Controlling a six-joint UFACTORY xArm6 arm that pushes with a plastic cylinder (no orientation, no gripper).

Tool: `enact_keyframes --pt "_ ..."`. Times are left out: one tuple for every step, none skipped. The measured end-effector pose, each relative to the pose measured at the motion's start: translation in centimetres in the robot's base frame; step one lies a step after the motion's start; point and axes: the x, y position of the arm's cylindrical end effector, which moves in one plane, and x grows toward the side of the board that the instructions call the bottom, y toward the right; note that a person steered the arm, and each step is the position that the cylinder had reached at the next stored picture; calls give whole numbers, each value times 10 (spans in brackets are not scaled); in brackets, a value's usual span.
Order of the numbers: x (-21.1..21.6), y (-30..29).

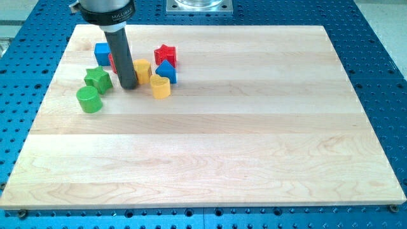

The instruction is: Push the yellow hexagon to the top left of the yellow heart

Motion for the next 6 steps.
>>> enact_keyframes --pt "-21 -21" --pt "-43 -10" --pt "-34 20" --pt "-36 20" --pt "-33 -32" --pt "-40 -37"
